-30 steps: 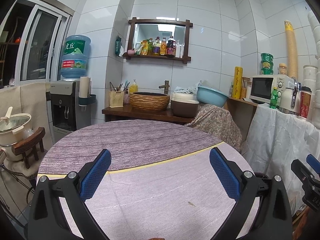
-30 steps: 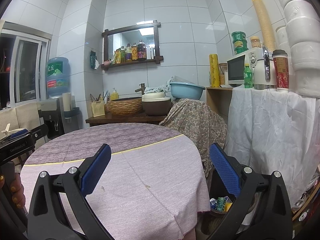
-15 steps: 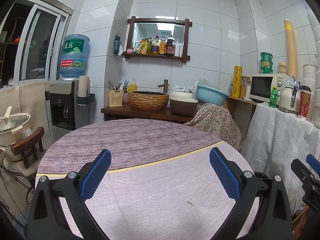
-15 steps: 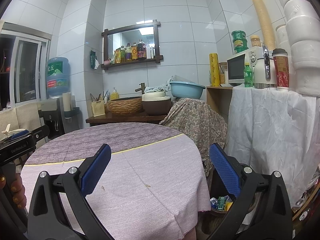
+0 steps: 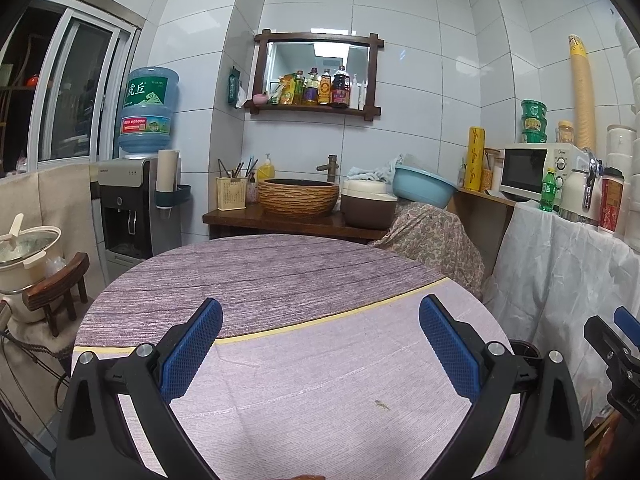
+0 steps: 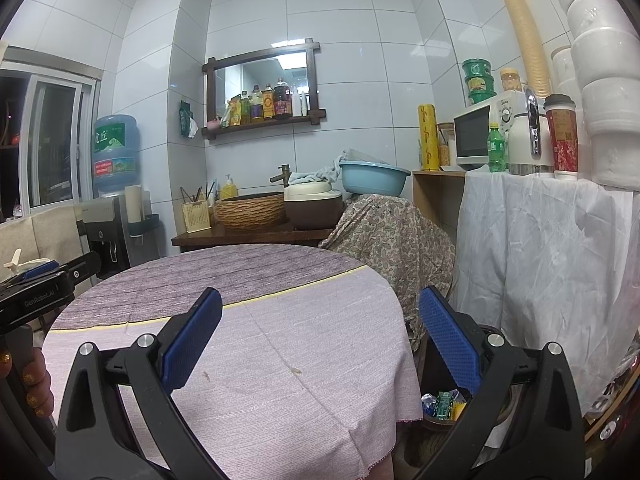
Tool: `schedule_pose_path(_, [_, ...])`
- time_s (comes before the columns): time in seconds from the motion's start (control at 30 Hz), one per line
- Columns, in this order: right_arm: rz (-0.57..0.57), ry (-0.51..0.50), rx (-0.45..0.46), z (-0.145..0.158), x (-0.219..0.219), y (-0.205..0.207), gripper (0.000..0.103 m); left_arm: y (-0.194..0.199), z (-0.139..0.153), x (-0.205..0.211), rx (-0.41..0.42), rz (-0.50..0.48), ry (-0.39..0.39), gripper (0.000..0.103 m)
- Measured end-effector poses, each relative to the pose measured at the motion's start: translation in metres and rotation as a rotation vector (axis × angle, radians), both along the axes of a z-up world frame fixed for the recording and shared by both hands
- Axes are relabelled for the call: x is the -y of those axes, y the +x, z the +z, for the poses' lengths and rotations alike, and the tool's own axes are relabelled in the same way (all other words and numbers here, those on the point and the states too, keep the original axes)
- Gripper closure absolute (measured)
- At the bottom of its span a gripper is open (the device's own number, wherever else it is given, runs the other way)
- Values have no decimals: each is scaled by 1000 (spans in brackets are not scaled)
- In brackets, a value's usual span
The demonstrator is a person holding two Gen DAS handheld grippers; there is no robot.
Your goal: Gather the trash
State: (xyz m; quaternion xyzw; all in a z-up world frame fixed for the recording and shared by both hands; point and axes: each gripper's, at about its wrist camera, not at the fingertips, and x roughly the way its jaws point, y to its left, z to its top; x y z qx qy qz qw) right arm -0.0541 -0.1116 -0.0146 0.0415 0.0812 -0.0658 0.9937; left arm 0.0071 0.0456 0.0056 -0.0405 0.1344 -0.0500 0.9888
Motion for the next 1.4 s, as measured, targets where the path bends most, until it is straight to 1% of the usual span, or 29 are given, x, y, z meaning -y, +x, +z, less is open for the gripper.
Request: schedule_pose_path(1.4, [1, 5, -17, -1, 0, 5, 6, 3, -6, 0, -30, -4, 19, 5])
